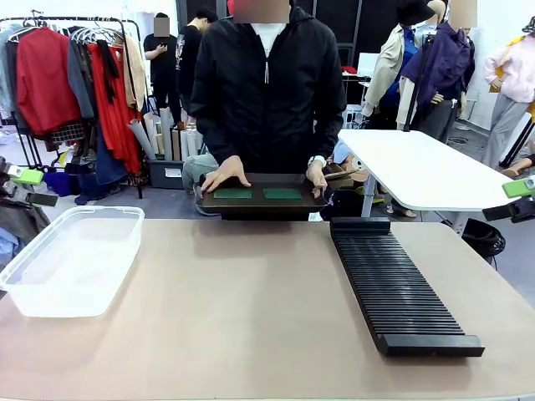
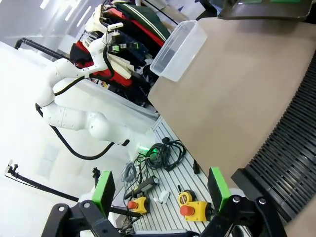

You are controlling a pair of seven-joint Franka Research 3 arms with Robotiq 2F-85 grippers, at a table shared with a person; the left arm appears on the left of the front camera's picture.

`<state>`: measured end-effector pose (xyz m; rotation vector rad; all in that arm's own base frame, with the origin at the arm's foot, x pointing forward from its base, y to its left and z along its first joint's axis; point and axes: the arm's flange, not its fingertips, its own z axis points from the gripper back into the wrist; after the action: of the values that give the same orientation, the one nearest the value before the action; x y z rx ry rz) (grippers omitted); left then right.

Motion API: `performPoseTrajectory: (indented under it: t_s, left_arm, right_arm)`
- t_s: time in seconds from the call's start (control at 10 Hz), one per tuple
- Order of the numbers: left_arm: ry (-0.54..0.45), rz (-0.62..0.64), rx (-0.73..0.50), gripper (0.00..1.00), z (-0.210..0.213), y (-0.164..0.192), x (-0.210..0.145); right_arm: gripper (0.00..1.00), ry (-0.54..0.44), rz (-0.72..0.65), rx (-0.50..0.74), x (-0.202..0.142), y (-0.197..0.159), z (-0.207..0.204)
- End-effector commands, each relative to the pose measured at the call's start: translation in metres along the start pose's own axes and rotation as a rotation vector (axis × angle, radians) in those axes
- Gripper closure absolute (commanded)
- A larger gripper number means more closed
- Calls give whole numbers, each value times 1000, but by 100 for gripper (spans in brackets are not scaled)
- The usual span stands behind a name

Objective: Sort PCBs into racks and boxes based on the side picked up.
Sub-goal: Pick up the Blank PCB handed by the Human.

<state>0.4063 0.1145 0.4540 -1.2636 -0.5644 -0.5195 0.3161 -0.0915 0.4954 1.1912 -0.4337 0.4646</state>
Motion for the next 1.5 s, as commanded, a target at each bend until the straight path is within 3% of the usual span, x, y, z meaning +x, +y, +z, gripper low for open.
performPoseTrajectory:
  t_s: [0.0,1.4]
  left_arm:
    - [-3,-1,0,0,1,-1,0]
    - [-3,-1,0,0,1,-1,0]
  right_arm:
    - [0,12,-2,1,-1,0,1]
    - [0,12,-2,1,-1,0,1]
